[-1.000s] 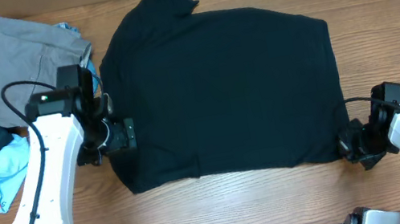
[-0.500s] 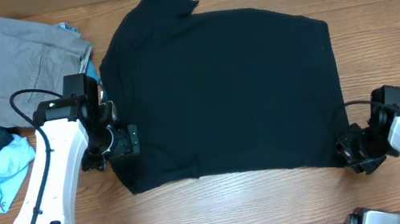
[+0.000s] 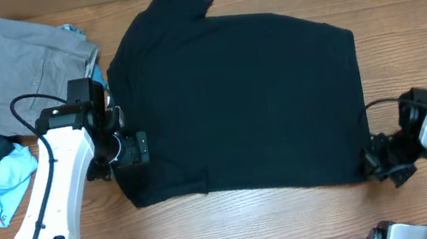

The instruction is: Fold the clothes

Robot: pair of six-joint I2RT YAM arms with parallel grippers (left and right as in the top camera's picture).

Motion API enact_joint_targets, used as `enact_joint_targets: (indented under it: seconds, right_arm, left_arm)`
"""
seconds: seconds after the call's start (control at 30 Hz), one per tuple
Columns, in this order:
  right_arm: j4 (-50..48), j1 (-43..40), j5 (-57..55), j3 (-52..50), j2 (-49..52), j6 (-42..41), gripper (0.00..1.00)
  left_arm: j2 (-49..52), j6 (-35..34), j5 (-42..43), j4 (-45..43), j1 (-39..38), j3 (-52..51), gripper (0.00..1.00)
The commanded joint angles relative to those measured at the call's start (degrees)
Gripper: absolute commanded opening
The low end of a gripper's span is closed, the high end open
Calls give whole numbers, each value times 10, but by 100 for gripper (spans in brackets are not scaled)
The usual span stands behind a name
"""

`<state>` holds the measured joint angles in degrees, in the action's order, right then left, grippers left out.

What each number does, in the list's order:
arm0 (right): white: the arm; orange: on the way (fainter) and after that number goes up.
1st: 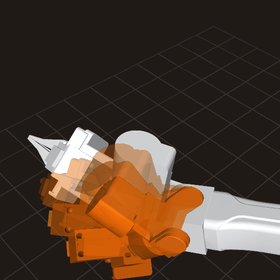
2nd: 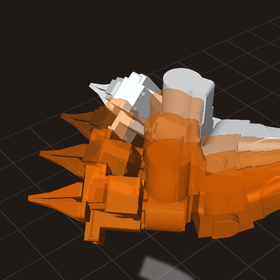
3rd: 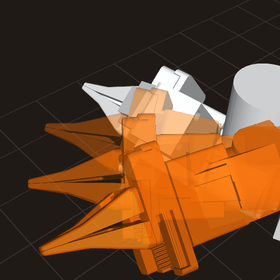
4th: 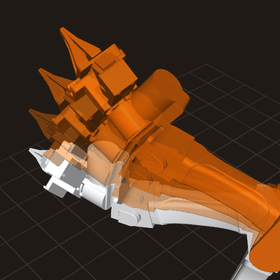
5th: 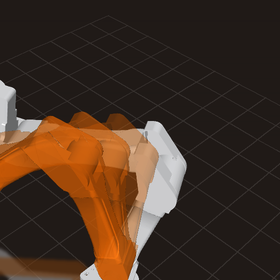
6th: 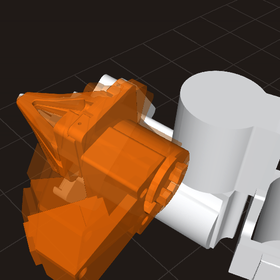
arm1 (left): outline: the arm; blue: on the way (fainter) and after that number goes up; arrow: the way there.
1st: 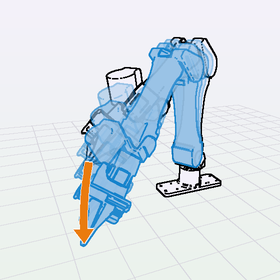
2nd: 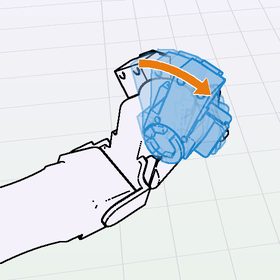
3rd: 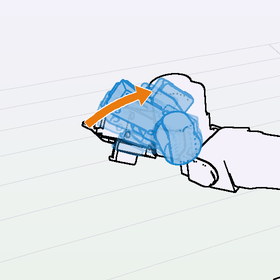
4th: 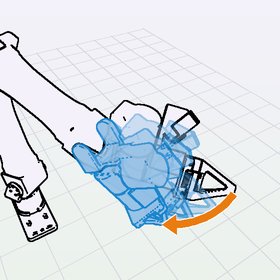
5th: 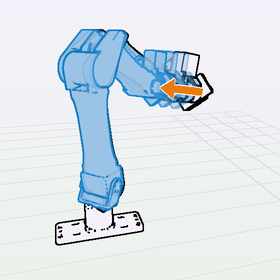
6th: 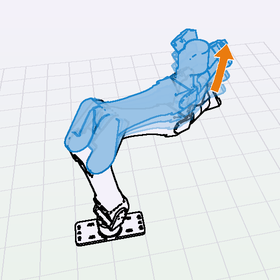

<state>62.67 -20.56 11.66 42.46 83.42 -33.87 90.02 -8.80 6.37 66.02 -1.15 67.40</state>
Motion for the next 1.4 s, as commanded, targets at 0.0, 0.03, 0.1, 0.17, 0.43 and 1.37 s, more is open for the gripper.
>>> enact_joint_targets:
  seconds: [0.0,0.03,0.1,0.17,0.43,1.37]
  right_arm:
    - [4,3,11,39,-8,51,4]
    - [-1,3,18,40,-8,57,4]
    - [-21,3,39,40,-8,82,4]
    - [-39,3,62,40,-8,105,4]
    - [-52,3,67,40,-8,105,4]
    - [-66,3,66,40,-8,105,4]
  left_arm:
    - [-3,11,-8,-12,2,-1,89]
    - [-3,11,-8,-20,2,-1,89]
    - [-3,11,-8,-35,2,-2,89]
    - [-3,11,-6,-52,1,-3,90]
    - [14,40,15,-132,-1,-57,93]
    - [159,106,129,-130,0,-40,4]
